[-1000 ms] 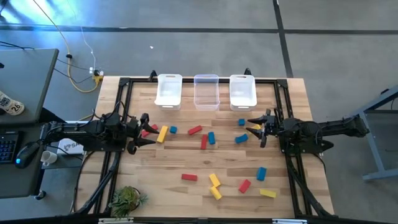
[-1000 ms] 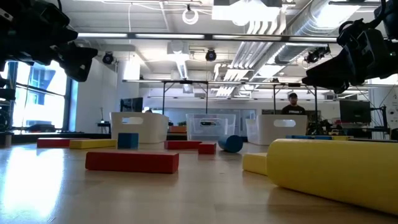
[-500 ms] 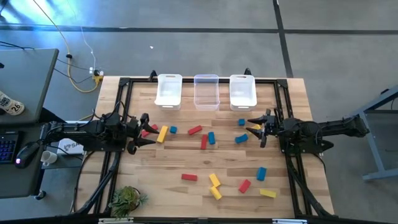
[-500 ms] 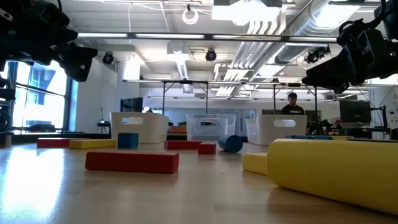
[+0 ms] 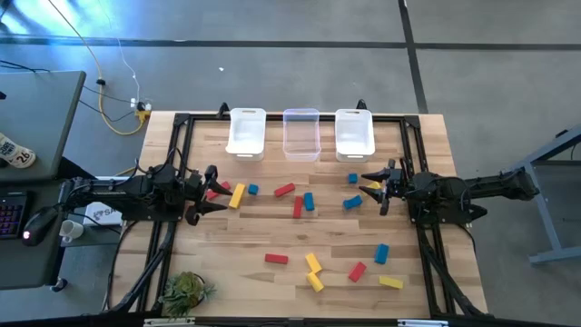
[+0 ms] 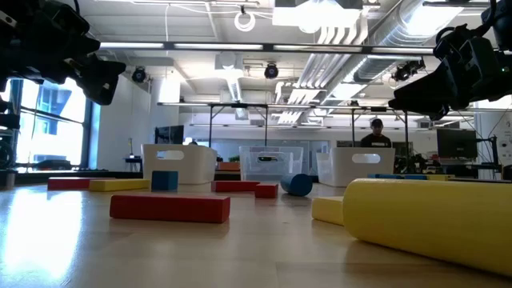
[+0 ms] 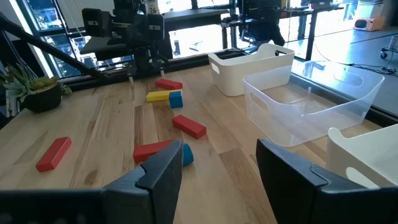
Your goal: Sort & place blocks by color
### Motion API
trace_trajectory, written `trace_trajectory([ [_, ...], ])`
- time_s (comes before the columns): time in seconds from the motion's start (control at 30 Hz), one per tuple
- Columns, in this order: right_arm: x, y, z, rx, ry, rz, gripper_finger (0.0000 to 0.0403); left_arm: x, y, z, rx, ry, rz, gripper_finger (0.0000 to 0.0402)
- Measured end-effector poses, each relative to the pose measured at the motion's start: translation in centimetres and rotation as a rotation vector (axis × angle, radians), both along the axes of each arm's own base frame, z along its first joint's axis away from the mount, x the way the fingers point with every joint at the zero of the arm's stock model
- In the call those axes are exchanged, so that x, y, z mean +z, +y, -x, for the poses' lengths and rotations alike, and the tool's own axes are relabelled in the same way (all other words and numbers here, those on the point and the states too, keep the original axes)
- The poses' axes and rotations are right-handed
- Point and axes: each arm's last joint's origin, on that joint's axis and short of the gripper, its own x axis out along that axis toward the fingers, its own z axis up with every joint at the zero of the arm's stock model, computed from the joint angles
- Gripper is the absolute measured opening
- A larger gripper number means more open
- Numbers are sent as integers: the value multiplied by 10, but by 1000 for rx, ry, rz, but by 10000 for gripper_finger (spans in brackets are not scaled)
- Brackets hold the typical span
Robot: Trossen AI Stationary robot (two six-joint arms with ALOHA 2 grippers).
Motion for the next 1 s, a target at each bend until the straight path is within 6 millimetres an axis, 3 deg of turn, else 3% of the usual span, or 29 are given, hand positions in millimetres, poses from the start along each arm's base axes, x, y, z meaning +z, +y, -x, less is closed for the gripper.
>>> trace_trajectory([
  [1.0,0,0,0,0,0,0,193,0,2,0,83,4,47,213],
])
